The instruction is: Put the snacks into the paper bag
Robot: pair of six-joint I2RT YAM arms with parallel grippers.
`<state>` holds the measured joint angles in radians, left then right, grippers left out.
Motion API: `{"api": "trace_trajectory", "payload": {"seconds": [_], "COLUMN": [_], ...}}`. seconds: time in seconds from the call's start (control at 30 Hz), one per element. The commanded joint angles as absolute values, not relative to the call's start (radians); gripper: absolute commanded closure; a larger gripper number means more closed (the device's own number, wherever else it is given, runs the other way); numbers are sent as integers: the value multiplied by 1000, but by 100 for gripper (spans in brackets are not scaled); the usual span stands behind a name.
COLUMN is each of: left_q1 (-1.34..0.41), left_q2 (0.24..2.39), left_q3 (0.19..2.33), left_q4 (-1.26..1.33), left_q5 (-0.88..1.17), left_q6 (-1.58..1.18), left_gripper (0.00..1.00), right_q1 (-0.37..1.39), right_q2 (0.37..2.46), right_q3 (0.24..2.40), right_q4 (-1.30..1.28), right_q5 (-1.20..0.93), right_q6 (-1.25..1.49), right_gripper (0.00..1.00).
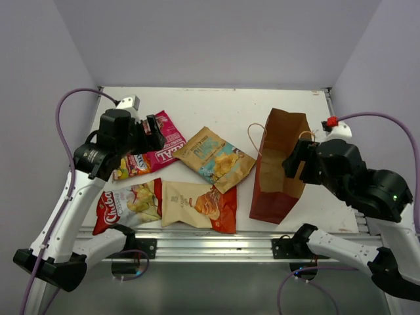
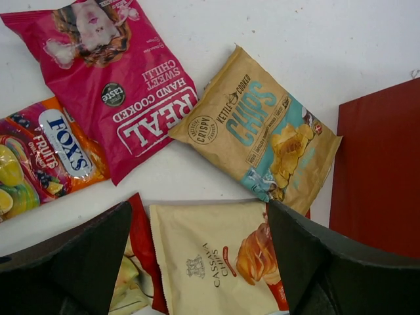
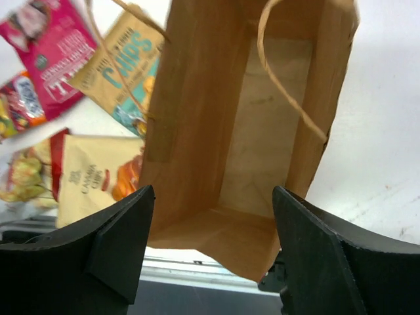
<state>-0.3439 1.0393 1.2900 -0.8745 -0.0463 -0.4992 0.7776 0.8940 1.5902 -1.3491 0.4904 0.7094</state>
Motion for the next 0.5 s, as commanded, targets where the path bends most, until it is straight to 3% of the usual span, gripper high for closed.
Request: {"api": "trace_trajectory", "payload": {"seconds": [0.0,0.07,0.13,0.47], "left_q1": [-350,-350,-350,-354], "left_q2": [1051,1068,1089,1143], "left_q3": [1247,1212,1192,1155], "left_q4": [-746,-712,-680,-594], "left_q5": [30,46,63,133], "left_q6": [-443,-437,-423,-360], "left_gripper": [12,14,15,14], "right_q1": [775,775,775,775], "right_q2": [876,853,821,839], "right_q3": [1484,1425,1404,1468], "right_q4": [-1594,-1594,-1595,-1595], "right_q5": [472,498,520,554], "right_q6": [816,860,888,917], "right_gripper": [24,34,36,39]}}
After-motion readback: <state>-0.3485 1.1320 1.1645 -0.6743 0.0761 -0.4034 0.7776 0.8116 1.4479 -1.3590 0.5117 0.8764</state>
